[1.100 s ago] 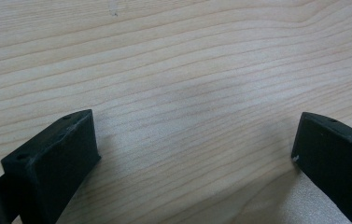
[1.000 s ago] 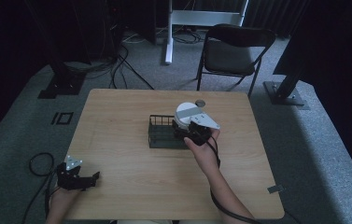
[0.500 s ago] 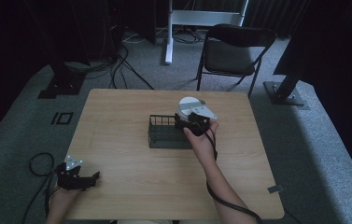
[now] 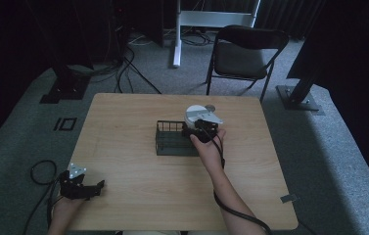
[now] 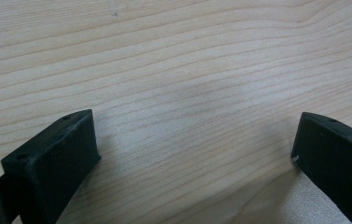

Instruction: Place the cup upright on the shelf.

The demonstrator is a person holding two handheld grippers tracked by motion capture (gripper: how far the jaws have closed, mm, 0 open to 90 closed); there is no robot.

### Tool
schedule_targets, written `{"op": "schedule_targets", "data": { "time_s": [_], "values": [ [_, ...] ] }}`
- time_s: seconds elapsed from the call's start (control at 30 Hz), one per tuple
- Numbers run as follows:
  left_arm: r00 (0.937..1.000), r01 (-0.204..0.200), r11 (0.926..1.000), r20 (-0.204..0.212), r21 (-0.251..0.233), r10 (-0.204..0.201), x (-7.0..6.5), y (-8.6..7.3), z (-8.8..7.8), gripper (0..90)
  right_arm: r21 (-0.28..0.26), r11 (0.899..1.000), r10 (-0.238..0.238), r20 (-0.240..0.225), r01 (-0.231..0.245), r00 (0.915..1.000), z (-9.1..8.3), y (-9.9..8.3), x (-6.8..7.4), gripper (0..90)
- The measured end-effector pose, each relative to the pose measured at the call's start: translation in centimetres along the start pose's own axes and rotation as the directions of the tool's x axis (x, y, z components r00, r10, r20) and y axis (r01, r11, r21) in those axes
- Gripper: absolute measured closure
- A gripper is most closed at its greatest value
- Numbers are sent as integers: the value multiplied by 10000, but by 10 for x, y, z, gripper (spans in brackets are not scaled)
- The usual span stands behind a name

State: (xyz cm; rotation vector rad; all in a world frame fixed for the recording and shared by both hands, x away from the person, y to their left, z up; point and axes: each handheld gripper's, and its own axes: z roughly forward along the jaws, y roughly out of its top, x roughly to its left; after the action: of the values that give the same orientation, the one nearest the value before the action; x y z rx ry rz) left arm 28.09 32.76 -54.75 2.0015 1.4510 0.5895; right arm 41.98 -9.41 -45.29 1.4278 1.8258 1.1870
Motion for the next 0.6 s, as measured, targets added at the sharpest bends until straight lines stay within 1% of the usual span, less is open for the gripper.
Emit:
{"op": "schedule_targets", "data": {
  "time_s": [0.03,0.1,0.17,0.2,0.4,0.6],
  "values": [
    [10000,4,10000,2,-5,-4,0,0,0,6,76,9999,-74,48,74,10000,1,0,0,181],
    [10000,1,10000,4,-1,-1,0,0,0,6,209,9998,-73,14,72,10000,3,-1,1,181],
    [10000,-1,10000,3,0,1,0,0,0,6,379,9991,-209,114,204,9997,6,-2,1,181],
    [10000,-1,10000,4,0,1,0,0,0,6,500,9986,-183,115,177,9998,7,-2,1,181],
    [10000,5,10000,3,-6,-5,0,0,0,6,875,9955,-389,200,370,9990,13,-3,1,182],
    [10000,-1,10000,2,-1,1,0,0,0,6,1189,9921,-431,167,408,9989,18,-4,2,182]
  ]
}}
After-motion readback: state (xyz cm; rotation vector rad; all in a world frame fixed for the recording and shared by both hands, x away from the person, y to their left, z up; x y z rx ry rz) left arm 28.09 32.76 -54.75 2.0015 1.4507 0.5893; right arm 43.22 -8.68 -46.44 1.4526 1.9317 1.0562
